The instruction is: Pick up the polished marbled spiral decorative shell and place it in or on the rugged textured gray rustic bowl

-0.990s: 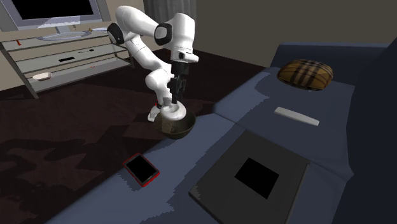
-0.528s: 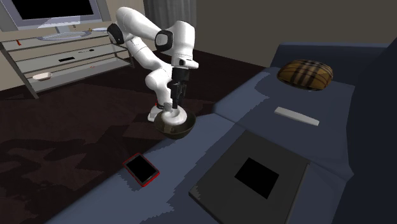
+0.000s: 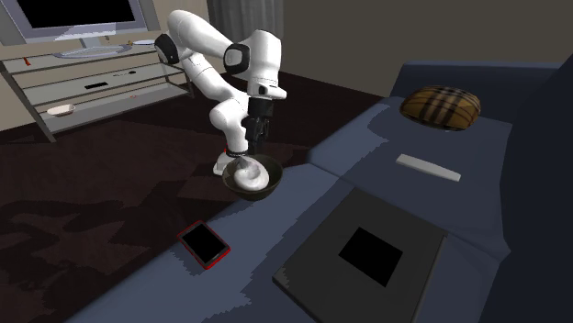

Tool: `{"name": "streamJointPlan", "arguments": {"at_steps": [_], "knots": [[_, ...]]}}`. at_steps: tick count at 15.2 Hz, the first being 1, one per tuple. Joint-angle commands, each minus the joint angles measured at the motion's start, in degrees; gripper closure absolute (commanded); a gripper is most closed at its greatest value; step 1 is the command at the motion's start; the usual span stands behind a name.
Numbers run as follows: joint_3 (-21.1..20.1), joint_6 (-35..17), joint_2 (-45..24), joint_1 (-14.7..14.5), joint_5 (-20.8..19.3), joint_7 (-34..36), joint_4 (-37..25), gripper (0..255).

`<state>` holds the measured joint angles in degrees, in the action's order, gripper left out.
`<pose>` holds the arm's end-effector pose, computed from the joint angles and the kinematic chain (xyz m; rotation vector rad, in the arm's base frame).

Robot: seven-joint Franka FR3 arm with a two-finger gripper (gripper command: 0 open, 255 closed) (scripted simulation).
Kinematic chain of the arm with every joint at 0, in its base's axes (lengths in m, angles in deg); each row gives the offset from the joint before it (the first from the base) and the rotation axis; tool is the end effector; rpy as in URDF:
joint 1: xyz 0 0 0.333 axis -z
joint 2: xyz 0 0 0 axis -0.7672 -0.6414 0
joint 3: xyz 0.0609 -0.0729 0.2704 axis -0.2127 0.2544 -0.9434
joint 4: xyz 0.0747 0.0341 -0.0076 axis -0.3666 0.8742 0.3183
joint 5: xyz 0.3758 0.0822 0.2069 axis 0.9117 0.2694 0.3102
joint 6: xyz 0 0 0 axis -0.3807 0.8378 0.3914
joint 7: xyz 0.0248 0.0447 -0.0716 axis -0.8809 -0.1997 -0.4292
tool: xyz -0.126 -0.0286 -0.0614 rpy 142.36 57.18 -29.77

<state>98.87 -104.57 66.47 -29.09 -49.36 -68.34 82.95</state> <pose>0.2525 -0.3415 0.4433 2.6809 -0.1157 -0.0794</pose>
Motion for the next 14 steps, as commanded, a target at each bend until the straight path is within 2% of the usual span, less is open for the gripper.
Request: {"name": "streamJointPlan", "arguments": {"at_steps": [1,2,6,14], "knots": [[0.0,0.0,0.0,0.0,0.0,0.0,0.0,0],[0.0,0.0,0.0,0.0,0.0,0.0,0.0,0],[-4.7,7.4,2.2,-1.1,3.9,-0.9,-4.3,0],[-4.7,7.4,2.2,-1.1,3.9,-0.9,-4.3,0]]}}
